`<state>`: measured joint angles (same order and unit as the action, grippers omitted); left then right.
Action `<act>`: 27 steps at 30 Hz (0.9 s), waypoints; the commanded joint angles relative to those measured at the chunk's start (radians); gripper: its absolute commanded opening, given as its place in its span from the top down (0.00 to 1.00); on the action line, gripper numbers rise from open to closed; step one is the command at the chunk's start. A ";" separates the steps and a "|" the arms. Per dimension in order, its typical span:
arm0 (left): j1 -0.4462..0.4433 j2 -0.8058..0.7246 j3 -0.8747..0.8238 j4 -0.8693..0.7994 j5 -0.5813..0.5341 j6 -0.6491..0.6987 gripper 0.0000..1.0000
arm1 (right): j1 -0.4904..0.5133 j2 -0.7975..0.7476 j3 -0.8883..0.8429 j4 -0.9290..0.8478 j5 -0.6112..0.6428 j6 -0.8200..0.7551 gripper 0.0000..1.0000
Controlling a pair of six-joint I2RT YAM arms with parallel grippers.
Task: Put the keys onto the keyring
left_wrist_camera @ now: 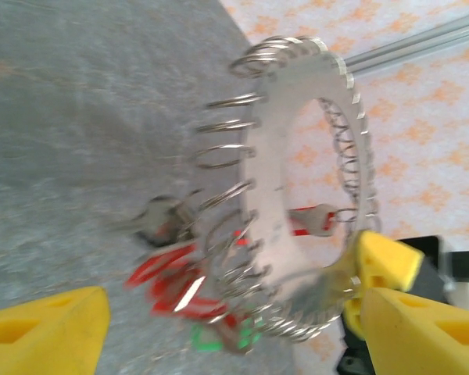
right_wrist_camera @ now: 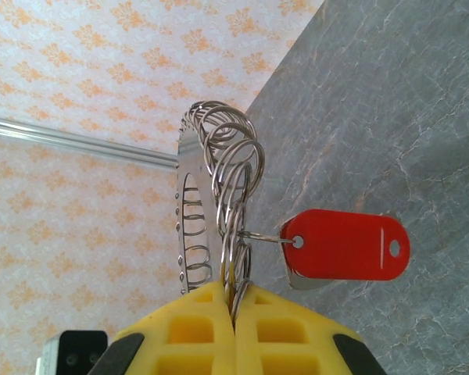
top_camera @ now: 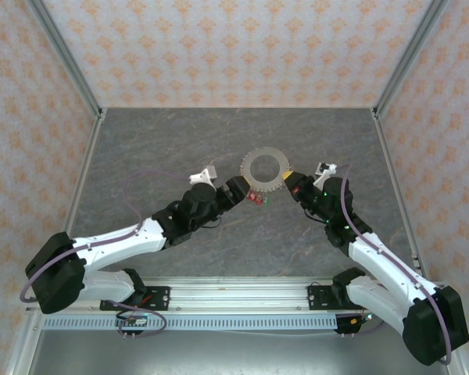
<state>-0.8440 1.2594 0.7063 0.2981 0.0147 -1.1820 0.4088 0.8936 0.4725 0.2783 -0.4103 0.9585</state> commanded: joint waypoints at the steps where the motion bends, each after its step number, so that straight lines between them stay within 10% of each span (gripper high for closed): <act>1: 0.006 0.025 0.034 0.108 0.022 -0.033 0.16 | -0.005 -0.025 0.011 0.096 0.009 0.020 1.00; 16: 0.060 0.087 0.075 0.130 0.043 -0.032 0.35 | -0.004 -0.025 0.036 0.101 -0.063 0.000 1.00; 27: 0.086 0.001 0.087 -0.064 -0.048 0.041 0.19 | -0.005 -0.028 0.036 0.085 -0.067 -0.015 1.00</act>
<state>-0.7689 1.3109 0.7559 0.3164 0.0246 -1.1843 0.4088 0.8913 0.4732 0.2943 -0.4637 0.9565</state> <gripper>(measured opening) 0.802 0.040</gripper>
